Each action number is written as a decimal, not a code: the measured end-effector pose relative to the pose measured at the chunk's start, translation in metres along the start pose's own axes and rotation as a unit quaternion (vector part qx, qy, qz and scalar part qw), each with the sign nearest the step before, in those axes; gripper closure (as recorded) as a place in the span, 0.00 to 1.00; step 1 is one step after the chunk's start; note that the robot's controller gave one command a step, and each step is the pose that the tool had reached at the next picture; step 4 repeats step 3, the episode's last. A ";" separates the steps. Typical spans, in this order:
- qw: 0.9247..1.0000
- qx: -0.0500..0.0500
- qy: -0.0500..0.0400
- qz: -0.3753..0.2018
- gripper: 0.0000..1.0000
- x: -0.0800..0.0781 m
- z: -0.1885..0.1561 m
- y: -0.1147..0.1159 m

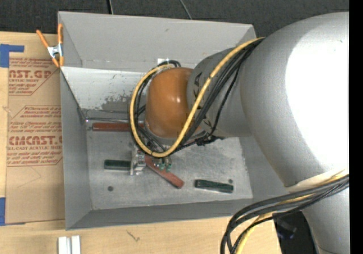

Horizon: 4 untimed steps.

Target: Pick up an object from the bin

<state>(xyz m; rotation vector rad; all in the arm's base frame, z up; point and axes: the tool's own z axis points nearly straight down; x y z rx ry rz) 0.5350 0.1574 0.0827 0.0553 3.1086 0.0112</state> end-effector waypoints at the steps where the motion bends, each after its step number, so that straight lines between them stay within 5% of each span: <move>1: 1.000 0.000 0.003 0.000 1.00 0.000 -0.002 0.001; 4: 1.000 0.001 0.011 -0.001 1.00 0.000 -0.006 0.002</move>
Offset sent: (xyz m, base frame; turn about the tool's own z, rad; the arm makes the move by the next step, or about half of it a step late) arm -0.0001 0.0000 0.0014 -0.0001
